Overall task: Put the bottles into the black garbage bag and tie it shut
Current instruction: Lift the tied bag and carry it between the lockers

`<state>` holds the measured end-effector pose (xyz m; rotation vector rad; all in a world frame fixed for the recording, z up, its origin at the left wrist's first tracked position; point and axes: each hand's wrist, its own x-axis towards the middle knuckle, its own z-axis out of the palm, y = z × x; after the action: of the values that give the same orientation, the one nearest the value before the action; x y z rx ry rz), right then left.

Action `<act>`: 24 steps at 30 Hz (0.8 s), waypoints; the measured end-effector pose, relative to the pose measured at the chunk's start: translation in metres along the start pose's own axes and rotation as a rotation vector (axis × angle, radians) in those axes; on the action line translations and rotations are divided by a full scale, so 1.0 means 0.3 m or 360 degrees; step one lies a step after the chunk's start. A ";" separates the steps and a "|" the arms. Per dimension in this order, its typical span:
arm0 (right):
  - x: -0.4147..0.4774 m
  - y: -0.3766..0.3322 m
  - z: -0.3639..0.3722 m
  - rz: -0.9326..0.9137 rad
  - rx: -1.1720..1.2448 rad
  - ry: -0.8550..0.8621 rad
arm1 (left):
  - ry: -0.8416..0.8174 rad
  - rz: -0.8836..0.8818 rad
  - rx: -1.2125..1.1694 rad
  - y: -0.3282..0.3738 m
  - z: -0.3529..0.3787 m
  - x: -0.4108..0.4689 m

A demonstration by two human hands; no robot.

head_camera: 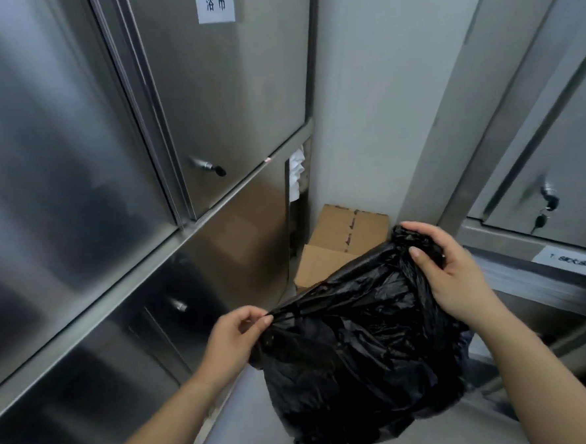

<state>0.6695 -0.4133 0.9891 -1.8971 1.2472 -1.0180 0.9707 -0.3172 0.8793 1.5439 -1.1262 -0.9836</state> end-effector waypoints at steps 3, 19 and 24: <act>0.126 -0.003 -0.036 -0.0099 -0.0006 0.0031 | 0.0155 0.0123 -0.0020 0.105 -0.034 0.115; 0.615 -0.141 -0.190 -0.0411 -0.0272 0.0405 | 0.0314 0.0464 -0.0380 0.819 -0.073 0.645; 0.758 -0.241 -0.232 -0.0523 -0.0395 0.0534 | 0.0206 0.0627 -0.0375 1.026 -0.025 0.822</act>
<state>0.6976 -0.6077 1.1416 -2.2405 1.3212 -1.4588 0.9785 -0.5913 1.1631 1.1249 -1.1239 -0.7093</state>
